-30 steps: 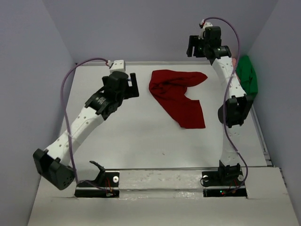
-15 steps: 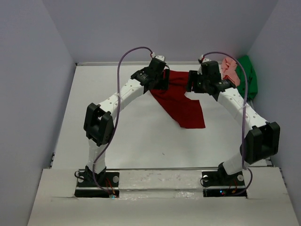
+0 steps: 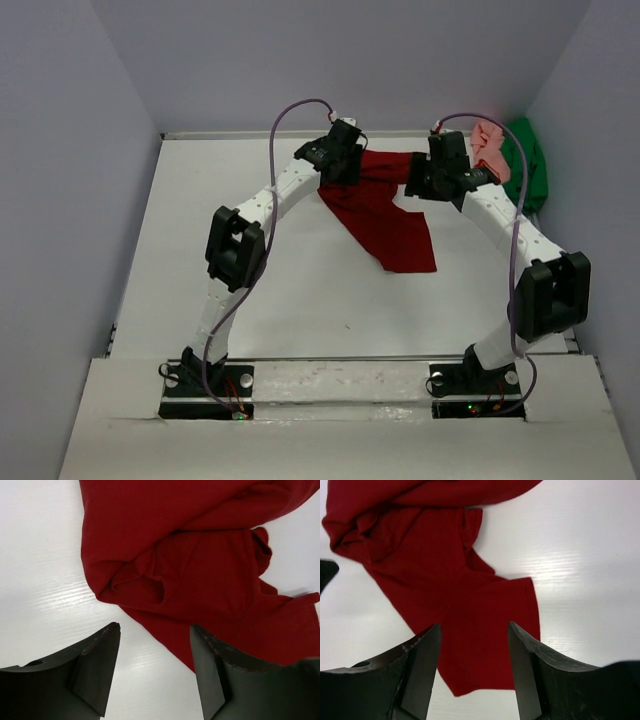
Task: Fold and stack the t-shirts
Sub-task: Flatten the tshirt out
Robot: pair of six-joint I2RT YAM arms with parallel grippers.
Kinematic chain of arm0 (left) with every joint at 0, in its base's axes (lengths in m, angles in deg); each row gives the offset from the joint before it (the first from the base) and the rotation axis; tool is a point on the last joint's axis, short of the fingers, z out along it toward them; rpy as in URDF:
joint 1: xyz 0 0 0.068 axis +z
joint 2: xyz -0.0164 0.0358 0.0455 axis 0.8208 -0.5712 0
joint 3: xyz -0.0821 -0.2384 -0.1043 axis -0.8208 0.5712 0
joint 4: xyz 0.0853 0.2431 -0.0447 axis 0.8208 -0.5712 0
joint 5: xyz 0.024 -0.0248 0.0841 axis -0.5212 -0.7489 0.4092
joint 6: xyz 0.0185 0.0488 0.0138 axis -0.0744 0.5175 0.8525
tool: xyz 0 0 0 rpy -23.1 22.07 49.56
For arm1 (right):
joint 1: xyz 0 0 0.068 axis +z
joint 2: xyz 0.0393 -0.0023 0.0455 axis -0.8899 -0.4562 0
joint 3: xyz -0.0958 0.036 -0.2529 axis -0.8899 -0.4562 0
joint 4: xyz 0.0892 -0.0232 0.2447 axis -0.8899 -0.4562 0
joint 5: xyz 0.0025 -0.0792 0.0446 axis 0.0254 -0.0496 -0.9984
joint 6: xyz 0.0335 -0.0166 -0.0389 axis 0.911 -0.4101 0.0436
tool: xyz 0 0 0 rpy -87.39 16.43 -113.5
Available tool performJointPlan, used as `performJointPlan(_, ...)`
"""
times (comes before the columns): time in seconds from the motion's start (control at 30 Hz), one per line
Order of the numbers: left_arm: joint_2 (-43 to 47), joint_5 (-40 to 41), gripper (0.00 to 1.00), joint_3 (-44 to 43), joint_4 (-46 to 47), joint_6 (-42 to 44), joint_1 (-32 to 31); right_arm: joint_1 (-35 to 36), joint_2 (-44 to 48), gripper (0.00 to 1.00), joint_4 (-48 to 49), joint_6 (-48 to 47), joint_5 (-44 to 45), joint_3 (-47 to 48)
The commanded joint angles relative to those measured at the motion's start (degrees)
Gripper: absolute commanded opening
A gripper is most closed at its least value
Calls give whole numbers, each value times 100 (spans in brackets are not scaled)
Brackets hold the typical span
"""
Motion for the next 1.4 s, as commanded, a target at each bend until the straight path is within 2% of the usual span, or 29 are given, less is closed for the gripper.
performJointPlan(0.0,-31,-160,63,-241,-260,49,105,-236,-351,60,-153,118,628,471)
performJointPlan(0.03,-57,-169,56,-232,-260,57,113,-324,-509,60,-154,118,734,497)
performJointPlan(0.1,-92,-125,56,-241,-295,75,131,-429,-676,60,-154,110,604,515)
performJointPlan(0.3,-145,-107,69,-241,-304,84,245,-483,-976,57,-67,355,340,262)
performJointPlan(0.43,-241,-274,71,-355,-304,66,325,-483,-748,56,293,522,260,-354)
performJointPlan(0.63,-540,-705,73,-610,-208,-4,386,-483,-414,55,408,558,603,-750)
performJointPlan(0.8,-724,-1862,64,-505,328,-100,377,-483,-273,54,452,602,427,-865)
performJointPlan(0.9,-891,-2163,63,-566,425,-189,386,-483,-177,54,452,575,471,-874)
performJointPlan(1.37,-971,-1989,55,-355,557,-206,386,-483,-71,53,479,593,418,-988)
